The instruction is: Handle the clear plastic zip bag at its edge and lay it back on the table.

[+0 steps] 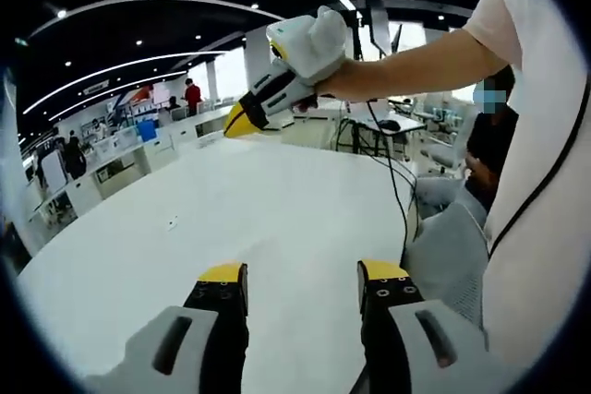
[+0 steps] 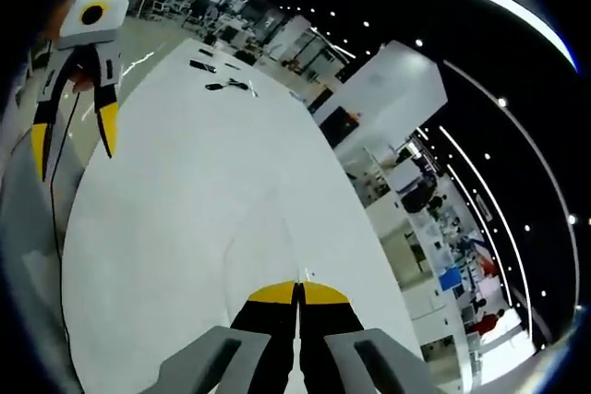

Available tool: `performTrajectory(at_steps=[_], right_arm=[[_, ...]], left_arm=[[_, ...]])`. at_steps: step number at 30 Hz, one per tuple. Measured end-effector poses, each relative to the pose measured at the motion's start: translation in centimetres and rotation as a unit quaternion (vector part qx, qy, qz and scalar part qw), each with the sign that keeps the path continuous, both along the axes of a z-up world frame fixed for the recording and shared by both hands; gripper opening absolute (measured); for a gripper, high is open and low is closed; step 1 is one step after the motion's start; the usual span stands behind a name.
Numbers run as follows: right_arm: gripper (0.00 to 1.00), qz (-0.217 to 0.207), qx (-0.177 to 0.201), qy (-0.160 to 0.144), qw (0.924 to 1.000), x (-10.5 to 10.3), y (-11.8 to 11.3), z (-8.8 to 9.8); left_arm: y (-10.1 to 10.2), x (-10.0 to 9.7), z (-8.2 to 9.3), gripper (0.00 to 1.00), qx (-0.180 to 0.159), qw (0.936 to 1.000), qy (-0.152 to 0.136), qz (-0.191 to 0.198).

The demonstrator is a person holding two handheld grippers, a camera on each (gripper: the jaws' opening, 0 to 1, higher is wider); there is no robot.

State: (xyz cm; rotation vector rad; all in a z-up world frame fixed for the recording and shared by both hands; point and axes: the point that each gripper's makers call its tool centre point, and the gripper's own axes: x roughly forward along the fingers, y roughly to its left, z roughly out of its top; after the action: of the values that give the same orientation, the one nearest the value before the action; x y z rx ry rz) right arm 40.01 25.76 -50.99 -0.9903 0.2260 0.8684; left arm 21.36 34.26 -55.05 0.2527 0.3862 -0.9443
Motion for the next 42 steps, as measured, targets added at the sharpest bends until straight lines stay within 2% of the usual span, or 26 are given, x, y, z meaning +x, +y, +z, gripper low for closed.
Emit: performTrajectory(at_steps=[4, 12, 16, 18, 20, 26, 29, 38, 39, 42], right_arm=[[0.0, 0.006, -0.009, -0.01, 0.9999, 0.8, 0.2, -0.3], [0.0, 0.02, -0.045, -0.016, 0.9986, 1.1, 0.7, -3.3], [0.0, 0.027, -0.049, 0.005, 0.9984, -0.1, 0.9, -5.2], [0.0, 0.027, -0.04, 0.031, 0.9984, -0.8, 1.0, -6.4], [0.0, 0.029, -0.047, 0.032, 0.998, -1.2, 0.9, -7.2], [0.0, 0.029, -0.042, 0.071, 0.9962, -2.8, 1.0, -10.1], [0.0, 0.03, -0.045, 0.081, 0.9953, -3.5, 1.0, -11.5], [0.0, 0.047, -0.062, 0.079, 0.9939, -4.8, 1.3, -14.5], [0.0, 0.048, -0.061, 0.088, 0.9931, -5.3, 1.4, -15.0], [0.0, 0.06, -0.067, 0.092, 0.9917, -6.4, 1.6, -15.7]], left_arm=[[0.2, 0.1, -0.2, 0.45, 0.001, 1.0, 0.003, 0.002], [0.5, 0.3, -0.4, 0.44, 0.003, 1.0, 0.005, 0.008], [0.7, 0.3, -0.6, 0.44, 0.005, 0.9999, 0.008, 0.009], [0.7, 0.2, -0.7, 0.44, 0.006, 0.9999, 0.009, 0.01], [0.7, 0.2, -0.8, 0.44, 0.006, 0.9999, 0.011, 0.01], [0.4, 0.1, -1.0, 0.44, 0.007, 0.9999, 0.014, 0.005], [0.4, 0.1, -1.1, 0.44, 0.008, 0.9998, 0.015, 0.005], [0.3, 0.0, -1.4, 0.44, 0.011, 0.9997, 0.02, 0.001], [0.2, 0.0, -1.4, 0.44, 0.012, 0.9997, 0.02, 0.0], [0.2, 0.0, -1.5, 0.43, 0.011, 0.9997, 0.021, 0.0]])
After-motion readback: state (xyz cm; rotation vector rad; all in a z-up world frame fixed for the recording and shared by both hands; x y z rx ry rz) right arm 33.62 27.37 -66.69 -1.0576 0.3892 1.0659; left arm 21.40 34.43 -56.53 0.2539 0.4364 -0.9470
